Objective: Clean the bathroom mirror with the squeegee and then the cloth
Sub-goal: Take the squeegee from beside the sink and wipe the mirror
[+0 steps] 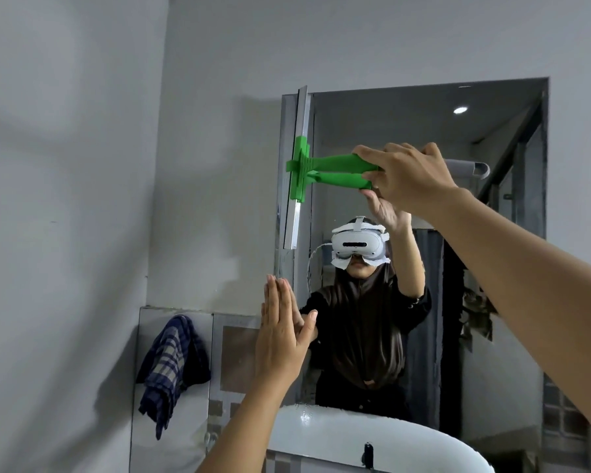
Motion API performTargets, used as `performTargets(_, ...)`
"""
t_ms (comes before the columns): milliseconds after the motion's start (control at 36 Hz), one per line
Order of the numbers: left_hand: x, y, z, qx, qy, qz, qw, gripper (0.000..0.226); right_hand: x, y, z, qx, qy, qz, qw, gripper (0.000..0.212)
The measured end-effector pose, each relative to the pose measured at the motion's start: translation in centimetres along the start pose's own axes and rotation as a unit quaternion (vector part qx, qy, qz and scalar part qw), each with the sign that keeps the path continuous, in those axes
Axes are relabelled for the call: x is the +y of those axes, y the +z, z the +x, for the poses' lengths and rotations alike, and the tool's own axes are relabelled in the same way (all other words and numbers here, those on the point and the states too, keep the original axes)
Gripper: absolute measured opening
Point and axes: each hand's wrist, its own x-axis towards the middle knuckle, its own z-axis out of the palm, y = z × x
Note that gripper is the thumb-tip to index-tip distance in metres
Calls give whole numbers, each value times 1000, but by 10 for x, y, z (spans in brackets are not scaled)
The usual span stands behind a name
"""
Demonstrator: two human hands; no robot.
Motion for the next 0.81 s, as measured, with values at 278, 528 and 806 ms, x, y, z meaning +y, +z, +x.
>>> performTargets(278,6,-11,4,-12,6,10,1000,80,23,-16,-25,-43,25,2,999,37)
performTargets(528,2,-7,13,-5,10,1,1000,80,47,-33,-46,-52,59,-12,997,42)
performTargets(806,33,-20,15,-2,17,-25,1000,91,85,-48,-83,-50,126,5,991,40)
